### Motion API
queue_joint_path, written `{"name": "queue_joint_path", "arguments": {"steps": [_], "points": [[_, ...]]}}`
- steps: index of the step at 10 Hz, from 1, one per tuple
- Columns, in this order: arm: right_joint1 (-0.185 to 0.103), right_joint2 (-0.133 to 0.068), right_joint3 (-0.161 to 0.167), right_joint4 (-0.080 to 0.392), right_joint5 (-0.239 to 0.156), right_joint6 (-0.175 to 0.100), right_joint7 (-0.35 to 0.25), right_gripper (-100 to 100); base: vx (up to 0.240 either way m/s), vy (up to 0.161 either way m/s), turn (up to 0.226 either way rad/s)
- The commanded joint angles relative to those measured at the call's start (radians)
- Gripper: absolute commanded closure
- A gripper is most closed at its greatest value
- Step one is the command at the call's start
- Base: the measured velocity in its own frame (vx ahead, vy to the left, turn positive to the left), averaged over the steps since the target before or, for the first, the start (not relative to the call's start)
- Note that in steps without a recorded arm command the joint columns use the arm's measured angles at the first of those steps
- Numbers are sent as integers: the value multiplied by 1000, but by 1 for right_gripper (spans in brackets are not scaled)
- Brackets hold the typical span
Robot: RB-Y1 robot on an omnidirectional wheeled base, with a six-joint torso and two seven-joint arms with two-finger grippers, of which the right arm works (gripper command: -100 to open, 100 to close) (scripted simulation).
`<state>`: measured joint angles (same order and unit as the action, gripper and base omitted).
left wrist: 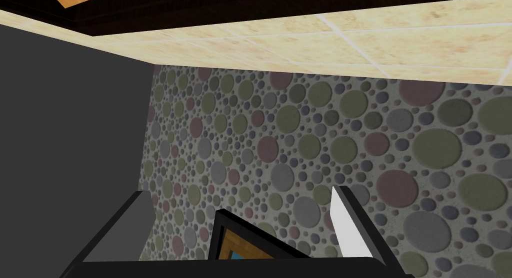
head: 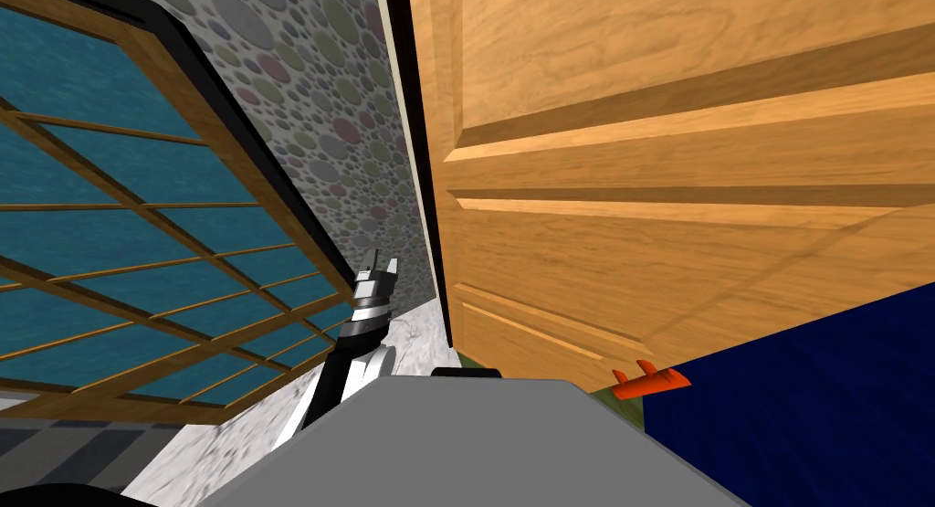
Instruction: Push the door open
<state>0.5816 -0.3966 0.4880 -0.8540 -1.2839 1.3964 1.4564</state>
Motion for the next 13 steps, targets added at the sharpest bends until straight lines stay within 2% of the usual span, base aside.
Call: {"name": "queue_joint_path", "arguments": {"steps": [1, 4, 7, 13], "points": [[0, 0, 0, 0, 0, 0, 0, -100, 4, -4, -13], [0, 0, 0, 0, 0, 0, 0, -100, 3, -3, -9], [-3, -9, 9, -3, -6, 14, 0, -100, 86, -13, -47], [-3, -9, 9, -3, -6, 14, 0, -100, 17, 0, 2]]}}
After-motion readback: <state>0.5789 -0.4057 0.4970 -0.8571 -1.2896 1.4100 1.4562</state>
